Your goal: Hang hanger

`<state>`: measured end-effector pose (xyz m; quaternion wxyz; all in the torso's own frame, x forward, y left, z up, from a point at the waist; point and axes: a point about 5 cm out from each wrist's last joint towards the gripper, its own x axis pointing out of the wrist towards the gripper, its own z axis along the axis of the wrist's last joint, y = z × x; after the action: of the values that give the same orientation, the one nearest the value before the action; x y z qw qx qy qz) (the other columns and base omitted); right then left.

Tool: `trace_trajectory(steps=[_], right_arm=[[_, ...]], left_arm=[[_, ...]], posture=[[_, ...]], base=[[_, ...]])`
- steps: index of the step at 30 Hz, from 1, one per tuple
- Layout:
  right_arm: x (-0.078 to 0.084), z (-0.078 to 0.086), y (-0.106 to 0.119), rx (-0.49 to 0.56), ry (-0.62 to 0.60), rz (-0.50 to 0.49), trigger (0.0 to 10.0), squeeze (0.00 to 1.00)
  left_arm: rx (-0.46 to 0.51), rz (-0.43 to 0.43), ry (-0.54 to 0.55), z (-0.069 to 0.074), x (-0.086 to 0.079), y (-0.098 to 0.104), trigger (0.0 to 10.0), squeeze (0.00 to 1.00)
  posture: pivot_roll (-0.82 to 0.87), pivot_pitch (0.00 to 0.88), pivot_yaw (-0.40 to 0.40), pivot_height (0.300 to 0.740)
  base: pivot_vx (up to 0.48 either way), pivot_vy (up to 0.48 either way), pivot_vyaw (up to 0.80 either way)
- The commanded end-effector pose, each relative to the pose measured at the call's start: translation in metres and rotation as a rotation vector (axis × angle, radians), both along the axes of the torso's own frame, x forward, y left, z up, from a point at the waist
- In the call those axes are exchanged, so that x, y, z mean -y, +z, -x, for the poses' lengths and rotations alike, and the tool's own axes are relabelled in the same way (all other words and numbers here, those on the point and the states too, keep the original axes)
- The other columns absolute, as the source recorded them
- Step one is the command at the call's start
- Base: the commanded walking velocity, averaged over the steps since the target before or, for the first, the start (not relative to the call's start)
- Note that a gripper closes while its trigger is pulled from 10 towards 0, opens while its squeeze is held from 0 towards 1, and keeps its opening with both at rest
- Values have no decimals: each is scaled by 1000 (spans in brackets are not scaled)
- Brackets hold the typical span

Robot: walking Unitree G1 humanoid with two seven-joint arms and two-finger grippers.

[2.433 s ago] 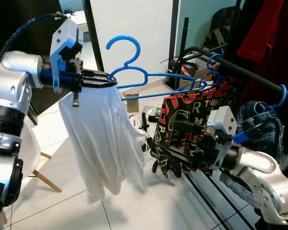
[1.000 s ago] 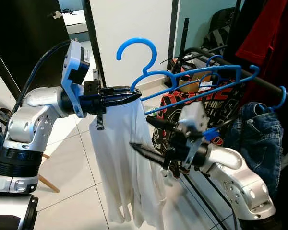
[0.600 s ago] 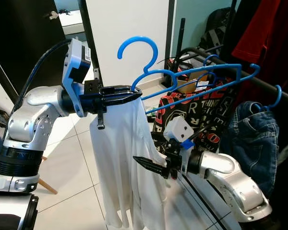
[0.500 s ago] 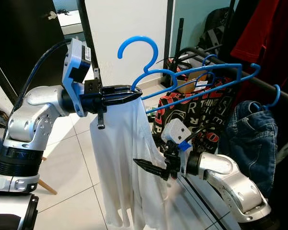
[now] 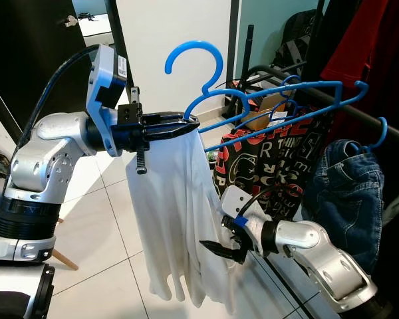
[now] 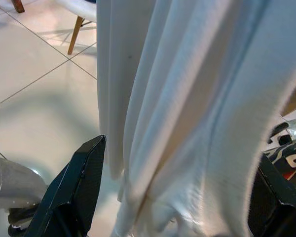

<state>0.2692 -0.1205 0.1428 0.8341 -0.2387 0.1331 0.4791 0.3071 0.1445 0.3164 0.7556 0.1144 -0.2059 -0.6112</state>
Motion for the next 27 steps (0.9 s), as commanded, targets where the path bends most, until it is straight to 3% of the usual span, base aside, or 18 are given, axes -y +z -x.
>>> trace_trajectory(steps=[1,11,27], right_arm=[[3,1,-6,-21,-5,40,10000,0],[10,1,-11,-32,-17,87,10000,0],[11,1,-7,-11,-7,61,10000,0]], left_arm=[[34,6,12,0,-2,9,10000,0],[48,8,22,0,-5,13,10000,0],[87,-4,30,2,-9,24,10000,0]], posture=[[-52,0,37,740],[-53,0,37,740],[-28,0,40,740]], base=[[0,0,0],[0,0,0],[0,0,0]])
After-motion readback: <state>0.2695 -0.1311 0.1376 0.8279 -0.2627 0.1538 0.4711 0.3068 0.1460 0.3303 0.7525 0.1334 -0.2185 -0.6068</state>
